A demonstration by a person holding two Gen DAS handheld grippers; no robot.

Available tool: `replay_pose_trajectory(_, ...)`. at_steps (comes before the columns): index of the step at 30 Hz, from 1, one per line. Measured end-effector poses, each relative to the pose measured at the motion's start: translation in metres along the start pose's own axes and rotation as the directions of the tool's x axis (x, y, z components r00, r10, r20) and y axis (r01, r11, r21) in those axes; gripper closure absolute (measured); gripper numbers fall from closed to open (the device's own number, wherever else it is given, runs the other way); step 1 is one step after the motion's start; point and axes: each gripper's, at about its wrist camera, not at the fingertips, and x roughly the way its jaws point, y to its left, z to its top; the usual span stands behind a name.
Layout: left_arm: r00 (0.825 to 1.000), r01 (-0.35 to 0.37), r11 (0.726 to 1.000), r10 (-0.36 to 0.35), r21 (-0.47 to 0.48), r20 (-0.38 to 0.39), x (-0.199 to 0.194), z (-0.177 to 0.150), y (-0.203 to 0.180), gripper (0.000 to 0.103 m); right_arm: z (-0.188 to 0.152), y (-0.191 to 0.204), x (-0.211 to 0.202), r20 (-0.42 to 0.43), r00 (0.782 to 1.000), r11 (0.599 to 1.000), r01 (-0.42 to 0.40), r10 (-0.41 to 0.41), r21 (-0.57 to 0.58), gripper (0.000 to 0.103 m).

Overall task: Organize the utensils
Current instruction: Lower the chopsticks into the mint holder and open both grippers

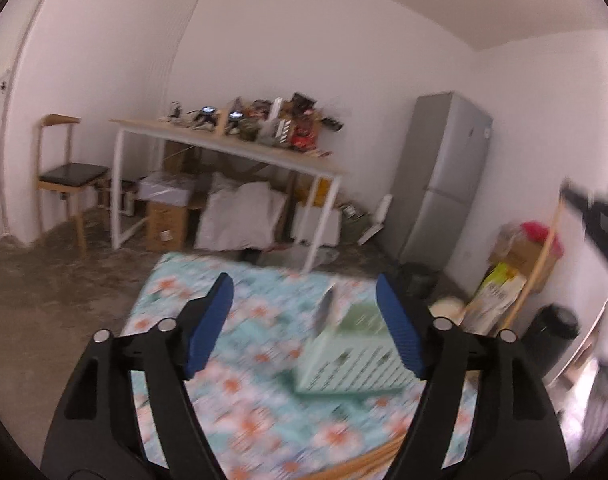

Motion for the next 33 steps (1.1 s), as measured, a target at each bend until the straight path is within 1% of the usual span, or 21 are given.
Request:
replay_pose_trajectory(5,0.992,-0.107,0.994,0.107,0.01,-0.059,-0.026,-0.04,0.025,0.023,0.021,0.008,0.02,0.041,0.999,1.0,0.009,-0.008,-0.027,0.097)
replay_pose_trajectory(8,0.986,-0.143,0.99,0.143,0.004,-0.082,-0.037,-0.057,0.032,0.019,0.03,0.009,0.037,0.053,0.999,0.999,0.017,-0.015,-0.028,0.097)
replay_pose_trajectory(11,0.981,-0.169,0.986,0.168,0.002,-0.099,-0.045,-0.072,0.036,0.017,0.033,0.01,0.058,0.046,0.999,0.999,0.029,-0.028,-0.034,0.097)
replay_pose_trajectory(13,0.979,-0.176,0.984,0.175,0.003,-0.107,-0.047,-0.078,0.036,0.016,0.03,0.013,0.073,0.043,0.998,0.998,0.048,-0.046,-0.051,0.097)
replay_pose_trajectory(17,0.977,-0.177,0.984,0.178,0.02,-0.116,-0.044,-0.085,0.029,0.014,0.012,0.015,0.107,0.017,0.997,0.994,0.075,-0.074,-0.08,0.097)
replay_pose_trajectory(20,0.979,-0.17,0.985,0.172,0.03,-0.109,-0.044,-0.086,0.026,0.014,-0.005,0.014,0.132,-0.035,0.995,0.99,0.089,-0.093,-0.11,0.097)
replay_pose_trajectory(22,0.98,-0.165,0.986,0.168,0.032,-0.109,-0.043,-0.088,0.024,0.014,-0.016,0.012,0.145,-0.081,0.99,0.986,0.104,-0.115,-0.13,0.095)
replay_pose_trajectory(24,0.98,-0.164,0.986,0.167,0.03,-0.112,-0.042,-0.09,0.024,0.014,-0.026,0.008,0.148,-0.112,0.987,0.987,0.101,-0.116,-0.128,0.095)
replay_pose_trajectory(25,0.98,-0.163,0.986,0.166,0.03,-0.114,-0.042,-0.091,0.025,0.014,-0.027,0.006,0.147,-0.114,0.987,0.987,0.1,-0.115,-0.123,0.09)
replay_pose_trajectory(26,0.979,-0.163,0.986,0.166,0.03,-0.115,-0.04,-0.091,0.025,0.014,-0.026,0.004,0.143,-0.113,0.988,0.989,0.095,-0.107,-0.112,0.083)
replay_pose_trajectory(28,0.979,-0.162,0.986,0.164,0.029,-0.119,-0.038,-0.092,0.025,0.014,-0.019,0.0,0.133,-0.092,0.992,0.993,0.083,-0.09,-0.082,0.077)
replay_pose_trajectory(33,0.981,-0.15,0.989,0.15,0.008,-0.126,-0.035,-0.094,0.029,0.014,-0.004,-0.005,0.099,-0.044,0.996,0.995,0.07,-0.073,-0.066,0.074)
